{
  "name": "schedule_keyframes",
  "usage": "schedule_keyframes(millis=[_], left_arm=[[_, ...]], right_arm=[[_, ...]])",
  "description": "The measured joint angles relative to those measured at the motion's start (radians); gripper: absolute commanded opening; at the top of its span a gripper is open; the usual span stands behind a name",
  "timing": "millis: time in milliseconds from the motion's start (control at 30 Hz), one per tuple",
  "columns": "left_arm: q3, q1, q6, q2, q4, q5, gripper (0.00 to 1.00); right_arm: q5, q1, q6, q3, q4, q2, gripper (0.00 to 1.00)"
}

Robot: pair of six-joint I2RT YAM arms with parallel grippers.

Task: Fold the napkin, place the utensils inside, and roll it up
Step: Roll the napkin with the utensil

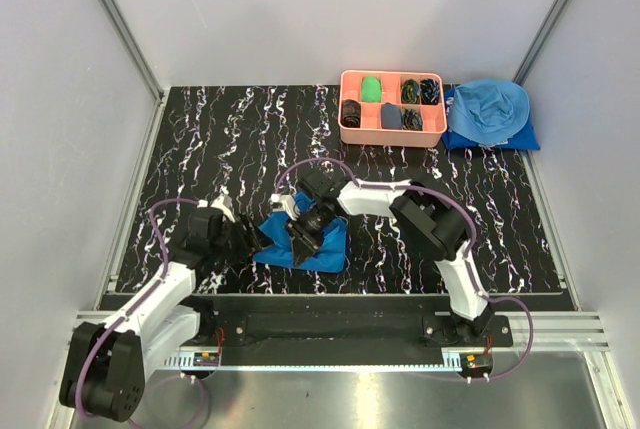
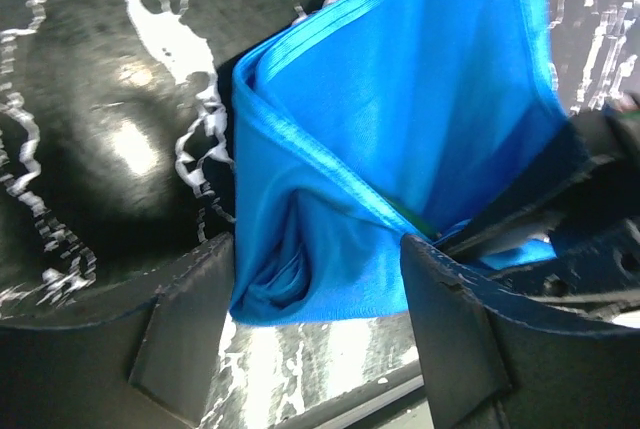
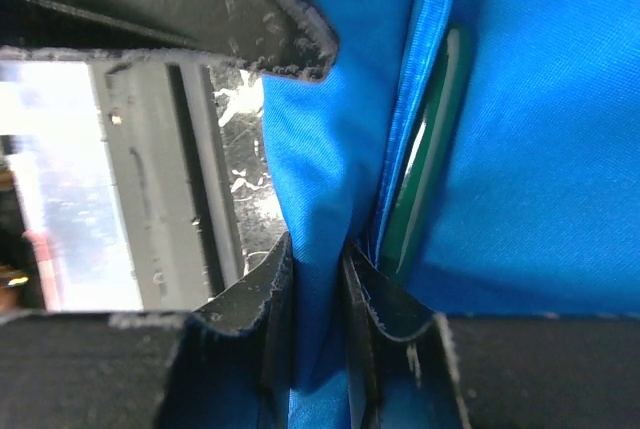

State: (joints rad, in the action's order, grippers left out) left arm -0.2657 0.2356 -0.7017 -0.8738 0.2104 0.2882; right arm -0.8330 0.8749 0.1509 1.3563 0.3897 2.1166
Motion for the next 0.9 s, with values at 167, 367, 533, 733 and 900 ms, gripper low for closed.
schedule_keyframes(millis=[167,367,533,733,900], left_arm=[[0.032,-0.002,-0.012,-0.020,-0.080,0.040,0.53],[0.047,-0.004,-0.013,-0.047,-0.105,0.051,0.27],[0.047,-0.004,-0.014,-0.070,-0.109,0.069,0.03],[0.045,-0.005,-0.014,-0.100,-0.127,0.094,0.00],[0.004,-0.004,-0.016,-0.168,-0.111,0.108,0.00]], right_arm=[[-0.111,-0.032,-0.003,0.068,0.079,0.075,0.27],[-0.209,-0.056,-0.003,0.121,0.157,0.142,0.27],[-0.236,-0.066,-0.003,0.137,0.192,0.160,0.32],[-0.228,-0.073,-0.023,0.149,0.225,0.148,0.55],[-0.050,-0.073,-0.028,0.141,0.222,0.027,0.68]])
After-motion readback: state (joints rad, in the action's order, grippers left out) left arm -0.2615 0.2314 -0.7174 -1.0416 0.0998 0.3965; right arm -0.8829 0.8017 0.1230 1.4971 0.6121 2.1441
